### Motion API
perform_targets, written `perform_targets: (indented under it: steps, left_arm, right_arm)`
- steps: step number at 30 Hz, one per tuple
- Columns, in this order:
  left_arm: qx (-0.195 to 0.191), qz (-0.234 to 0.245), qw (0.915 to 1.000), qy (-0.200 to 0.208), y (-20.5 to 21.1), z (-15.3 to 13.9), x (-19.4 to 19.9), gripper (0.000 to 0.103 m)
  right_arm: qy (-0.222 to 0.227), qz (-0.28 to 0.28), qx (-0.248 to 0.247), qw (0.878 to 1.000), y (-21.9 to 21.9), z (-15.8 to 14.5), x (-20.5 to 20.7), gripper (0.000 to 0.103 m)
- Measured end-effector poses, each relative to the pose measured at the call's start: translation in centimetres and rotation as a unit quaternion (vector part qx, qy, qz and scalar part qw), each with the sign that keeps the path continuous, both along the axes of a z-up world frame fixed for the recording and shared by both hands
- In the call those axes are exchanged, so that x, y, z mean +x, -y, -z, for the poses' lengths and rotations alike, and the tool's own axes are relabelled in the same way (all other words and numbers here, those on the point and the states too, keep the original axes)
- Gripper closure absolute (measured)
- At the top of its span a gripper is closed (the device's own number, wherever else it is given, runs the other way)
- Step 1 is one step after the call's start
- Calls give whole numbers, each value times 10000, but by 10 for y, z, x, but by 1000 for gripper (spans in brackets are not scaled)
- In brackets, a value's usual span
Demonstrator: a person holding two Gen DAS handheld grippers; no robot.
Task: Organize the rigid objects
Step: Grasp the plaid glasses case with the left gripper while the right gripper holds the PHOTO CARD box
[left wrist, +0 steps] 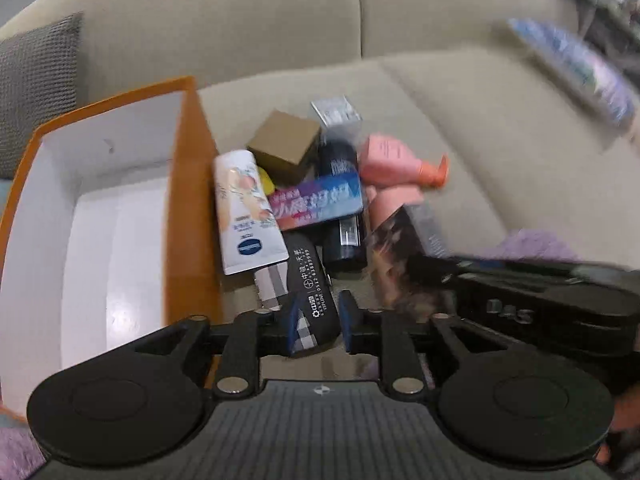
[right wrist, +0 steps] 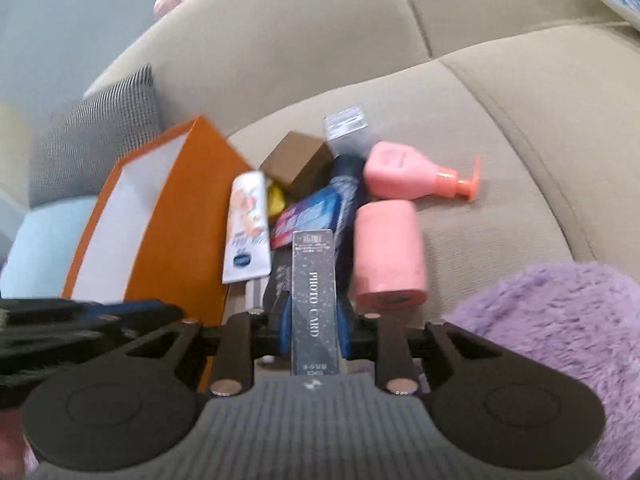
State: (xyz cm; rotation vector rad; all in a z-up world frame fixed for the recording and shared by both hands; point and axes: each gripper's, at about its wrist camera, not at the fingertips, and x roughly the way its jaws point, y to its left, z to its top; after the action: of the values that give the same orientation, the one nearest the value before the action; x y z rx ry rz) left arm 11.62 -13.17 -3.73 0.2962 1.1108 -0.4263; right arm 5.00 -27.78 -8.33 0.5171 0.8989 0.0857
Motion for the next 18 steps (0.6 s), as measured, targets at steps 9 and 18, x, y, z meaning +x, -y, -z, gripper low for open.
perform_targets:
  steps: [9, 18]
  left_arm:
    - [933, -400, 9941, -372, 31, 68, 29, 51]
    - [1706, -123, 9853, -39, 45, 99, 30, 32]
  right_arm:
    - [119, 399, 509, 9978, 33, 31, -2, 80]
    - [276, 553, 834, 9946, 43, 37, -4, 80]
